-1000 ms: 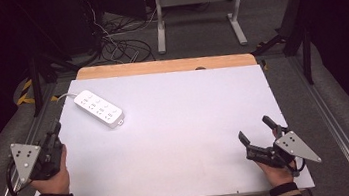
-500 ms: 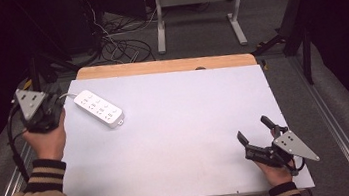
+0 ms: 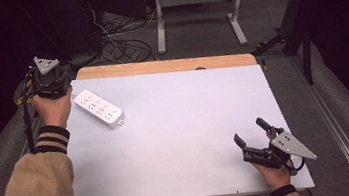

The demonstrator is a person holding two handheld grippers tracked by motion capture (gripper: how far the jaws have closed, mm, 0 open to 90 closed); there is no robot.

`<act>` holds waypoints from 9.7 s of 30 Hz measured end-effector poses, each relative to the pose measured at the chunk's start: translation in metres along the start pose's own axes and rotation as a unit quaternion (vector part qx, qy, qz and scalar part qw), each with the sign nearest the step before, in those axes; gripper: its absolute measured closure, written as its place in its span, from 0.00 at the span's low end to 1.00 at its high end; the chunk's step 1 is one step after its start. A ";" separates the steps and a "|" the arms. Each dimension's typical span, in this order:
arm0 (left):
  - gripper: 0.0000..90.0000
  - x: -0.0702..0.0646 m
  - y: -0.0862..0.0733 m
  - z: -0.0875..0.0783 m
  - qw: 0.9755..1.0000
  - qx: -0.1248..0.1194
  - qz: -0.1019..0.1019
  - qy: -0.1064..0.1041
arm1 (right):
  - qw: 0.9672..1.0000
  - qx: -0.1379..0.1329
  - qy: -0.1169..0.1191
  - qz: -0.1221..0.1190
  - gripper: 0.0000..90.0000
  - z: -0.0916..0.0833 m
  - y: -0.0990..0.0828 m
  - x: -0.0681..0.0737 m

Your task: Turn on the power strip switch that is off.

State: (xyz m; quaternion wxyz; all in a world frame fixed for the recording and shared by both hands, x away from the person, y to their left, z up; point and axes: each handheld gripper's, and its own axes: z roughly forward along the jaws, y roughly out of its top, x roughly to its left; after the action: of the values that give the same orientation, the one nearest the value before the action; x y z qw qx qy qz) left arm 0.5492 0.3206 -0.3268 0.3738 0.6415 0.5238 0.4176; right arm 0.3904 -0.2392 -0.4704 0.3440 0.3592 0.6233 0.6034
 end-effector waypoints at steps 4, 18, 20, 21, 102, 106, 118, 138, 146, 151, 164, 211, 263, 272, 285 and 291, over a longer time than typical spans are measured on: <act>1.00 -0.001 -0.003 0.006 1.000 0.017 0.007 -0.004 | 1.000 0.003 -0.002 0.005 0.09 0.001 0.000 0.001; 1.00 0.004 -0.014 0.034 0.995 0.094 0.008 -0.033 | 1.000 0.005 -0.006 0.008 0.10 0.002 0.001 0.000; 1.00 0.004 -0.017 0.043 0.994 0.106 0.004 -0.039 | 1.000 0.006 -0.005 0.009 0.10 0.002 0.001 0.001; 1.00 0.004 -0.019 0.047 0.993 0.114 0.003 -0.040 | 1.000 0.006 -0.005 0.009 0.10 0.002 0.001 0.001; 1.00 0.007 -0.073 0.141 0.964 0.265 -0.012 -0.026 | 0.999 0.002 0.008 0.052 0.10 0.006 -0.003 -0.010; 1.00 0.007 -0.073 0.140 0.964 0.264 -0.013 -0.028 | 0.999 0.004 0.009 0.051 0.10 0.007 -0.002 -0.011; 1.00 0.002 -0.073 0.138 0.965 0.261 -0.005 -0.031 | 0.999 0.002 0.011 0.052 0.10 0.009 -0.001 -0.010; 1.00 0.019 -0.090 0.125 0.979 0.188 -0.049 -0.068 | 0.999 -0.004 0.012 0.050 0.11 0.005 0.003 -0.006; 1.00 0.017 -0.086 0.113 0.982 0.172 -0.033 -0.070 | 0.999 -0.003 0.012 0.046 0.11 0.006 0.003 -0.006; 1.00 0.008 -0.084 0.088 0.991 0.105 -0.038 -0.068 | 0.999 -0.006 0.013 0.041 0.11 0.005 0.004 -0.005; 1.00 -0.015 -0.108 -0.033 0.996 -0.088 -0.017 -0.023 | 1.000 -0.008 -0.001 0.012 0.11 0.004 0.010 -0.003; 0.43 -0.054 -0.156 -0.098 0.974 -0.224 0.026 0.031 | 0.999 -0.022 -0.020 0.021 0.11 0.002 0.008 0.001; 0.00 -0.049 -0.157 -0.086 0.974 -0.225 -0.017 0.027 | 0.999 -0.030 -0.020 0.016 0.10 0.000 0.010 0.001; 0.00 -0.051 -0.157 -0.085 0.975 -0.222 -0.016 0.026 | 0.999 -0.032 -0.019 0.013 0.10 -0.001 0.010 0.001; 0.00 -0.053 -0.152 -0.079 0.975 -0.219 -0.031 0.015 | 0.999 -0.030 -0.032 0.005 0.10 -0.014 0.011 0.003; 0.00 -0.055 -0.153 -0.081 0.975 -0.220 -0.018 0.020 | 0.999 -0.030 -0.037 0.002 0.10 -0.014 0.011 0.002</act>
State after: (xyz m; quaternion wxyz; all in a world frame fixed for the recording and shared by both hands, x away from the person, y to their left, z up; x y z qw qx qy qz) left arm 0.4139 0.2958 -0.4449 0.5025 0.5252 0.4383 0.5288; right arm 0.3772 -0.2444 -0.4588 0.3761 0.3720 0.5910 0.6089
